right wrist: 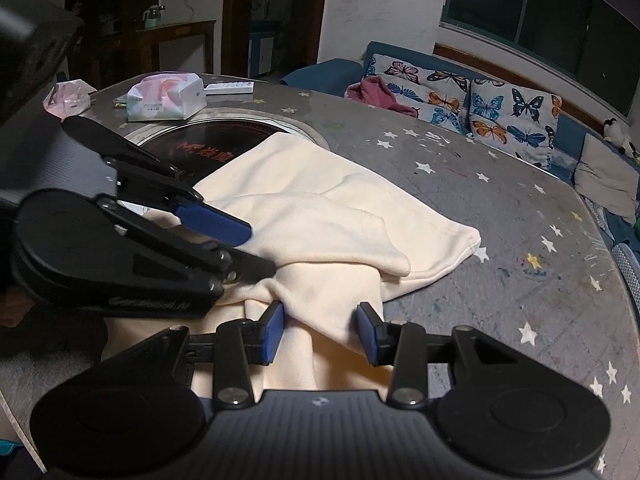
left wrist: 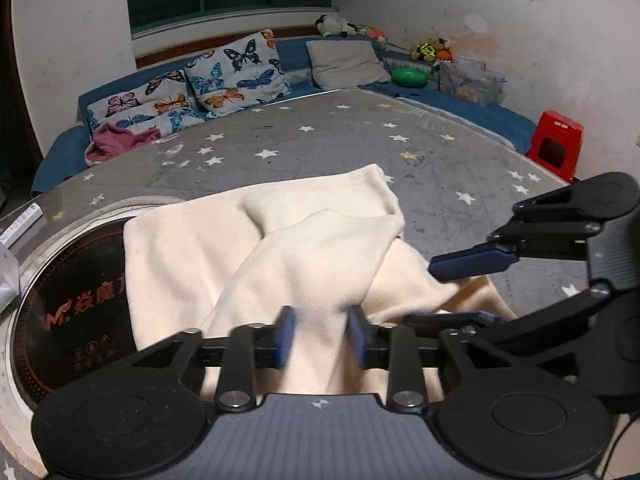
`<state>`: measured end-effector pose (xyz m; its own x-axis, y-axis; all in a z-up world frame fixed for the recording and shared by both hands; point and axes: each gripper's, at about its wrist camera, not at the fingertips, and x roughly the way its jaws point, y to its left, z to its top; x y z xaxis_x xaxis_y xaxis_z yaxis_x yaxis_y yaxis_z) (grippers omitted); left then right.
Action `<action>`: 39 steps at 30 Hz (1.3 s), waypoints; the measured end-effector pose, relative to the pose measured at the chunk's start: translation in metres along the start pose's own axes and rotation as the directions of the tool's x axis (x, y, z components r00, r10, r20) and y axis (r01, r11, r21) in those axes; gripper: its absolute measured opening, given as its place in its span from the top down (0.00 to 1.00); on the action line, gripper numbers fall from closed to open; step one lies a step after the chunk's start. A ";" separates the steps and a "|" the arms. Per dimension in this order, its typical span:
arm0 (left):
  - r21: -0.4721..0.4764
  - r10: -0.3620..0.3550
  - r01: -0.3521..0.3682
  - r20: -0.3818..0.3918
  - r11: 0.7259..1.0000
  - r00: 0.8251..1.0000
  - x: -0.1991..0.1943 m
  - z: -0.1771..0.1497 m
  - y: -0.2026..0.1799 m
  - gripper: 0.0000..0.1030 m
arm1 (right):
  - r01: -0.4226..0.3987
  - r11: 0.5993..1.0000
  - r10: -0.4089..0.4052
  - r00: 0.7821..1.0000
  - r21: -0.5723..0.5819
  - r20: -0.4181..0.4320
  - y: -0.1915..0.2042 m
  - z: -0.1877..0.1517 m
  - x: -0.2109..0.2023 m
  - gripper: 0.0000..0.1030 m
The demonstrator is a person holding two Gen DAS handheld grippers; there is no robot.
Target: Fold clothes
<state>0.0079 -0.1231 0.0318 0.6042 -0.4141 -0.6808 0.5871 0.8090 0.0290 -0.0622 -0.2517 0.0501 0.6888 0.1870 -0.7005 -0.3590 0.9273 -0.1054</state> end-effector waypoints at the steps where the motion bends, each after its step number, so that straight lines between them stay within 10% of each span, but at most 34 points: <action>1: -0.014 0.001 -0.001 0.008 1.000 1.000 -0.002 0.000 0.001 0.89 | 0.000 1.000 0.000 1.000 -0.001 0.002 0.000 0.000 -0.001 0.64; 14: -0.275 0.139 -0.085 0.184 0.958 0.973 -0.083 -0.002 0.064 0.98 | 0.029 0.992 -0.025 0.999 -0.119 0.033 0.025 0.005 -0.006 0.60; 27: -0.052 -0.010 0.014 0.073 0.999 0.997 -0.041 -0.015 0.004 0.67 | 0.026 0.991 -0.022 0.999 -0.131 0.027 0.020 0.002 -0.010 0.50; 39: -0.108 0.085 -0.071 0.128 0.992 0.988 -0.044 -0.015 0.018 0.97 | 0.017 0.987 -0.011 0.999 -0.162 0.043 0.024 0.001 -0.015 0.49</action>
<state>-0.0160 -0.0840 0.0510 0.7158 -0.3940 -0.5766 0.4811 0.8766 -0.0018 -0.0804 -0.2323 0.0592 0.7189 0.1910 -0.6684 -0.4444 0.8656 -0.2306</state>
